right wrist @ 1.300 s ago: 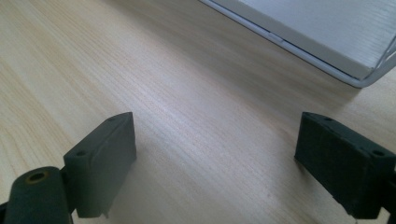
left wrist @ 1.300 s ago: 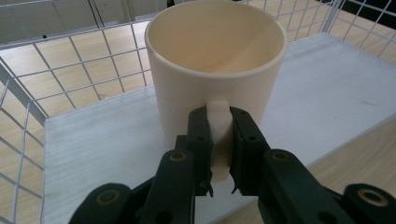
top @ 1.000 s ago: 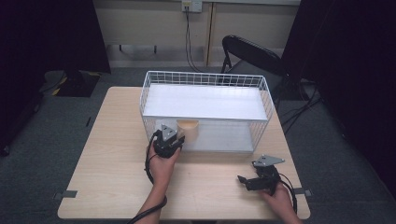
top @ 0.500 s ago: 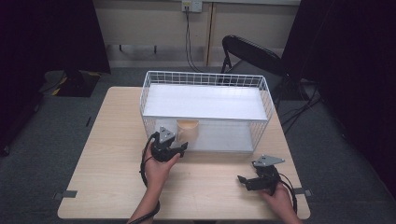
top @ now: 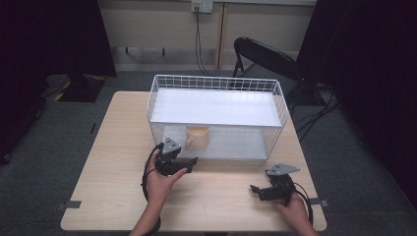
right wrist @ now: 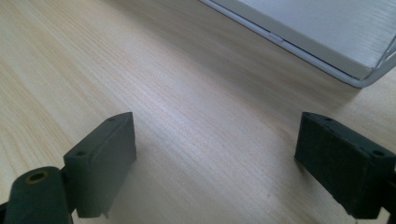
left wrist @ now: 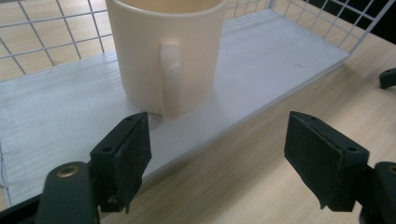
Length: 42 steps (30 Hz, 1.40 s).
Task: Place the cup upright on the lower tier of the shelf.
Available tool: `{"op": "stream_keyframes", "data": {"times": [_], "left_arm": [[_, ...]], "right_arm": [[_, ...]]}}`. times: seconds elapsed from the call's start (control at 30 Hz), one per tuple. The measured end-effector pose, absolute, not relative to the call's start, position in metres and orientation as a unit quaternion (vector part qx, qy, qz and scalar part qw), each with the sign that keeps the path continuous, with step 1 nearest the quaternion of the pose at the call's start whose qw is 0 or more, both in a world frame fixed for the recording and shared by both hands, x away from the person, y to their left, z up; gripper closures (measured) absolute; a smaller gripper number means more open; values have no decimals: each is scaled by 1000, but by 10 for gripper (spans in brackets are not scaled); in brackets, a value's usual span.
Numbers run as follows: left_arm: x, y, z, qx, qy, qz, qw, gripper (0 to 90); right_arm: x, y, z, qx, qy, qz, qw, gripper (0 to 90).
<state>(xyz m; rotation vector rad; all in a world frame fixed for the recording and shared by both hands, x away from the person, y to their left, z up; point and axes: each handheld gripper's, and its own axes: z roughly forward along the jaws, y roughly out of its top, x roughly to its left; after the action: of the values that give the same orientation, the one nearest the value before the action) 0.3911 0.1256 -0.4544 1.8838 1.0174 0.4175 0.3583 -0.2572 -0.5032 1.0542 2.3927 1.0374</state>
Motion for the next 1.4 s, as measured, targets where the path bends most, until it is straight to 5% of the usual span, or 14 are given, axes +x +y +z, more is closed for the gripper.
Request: {"op": "stream_keyframes", "data": {"times": [0.6, 1.4], "left_arm": [[374, 145, -455, 783, 391, 122, 468, 167], [357, 188, -461, 799, 388, 132, 440, 161]], "right_arm": [[358, -257, -503, 370, 839, 364, 163, 118], [358, -257, -503, 370, 839, 364, 163, 118]]}}
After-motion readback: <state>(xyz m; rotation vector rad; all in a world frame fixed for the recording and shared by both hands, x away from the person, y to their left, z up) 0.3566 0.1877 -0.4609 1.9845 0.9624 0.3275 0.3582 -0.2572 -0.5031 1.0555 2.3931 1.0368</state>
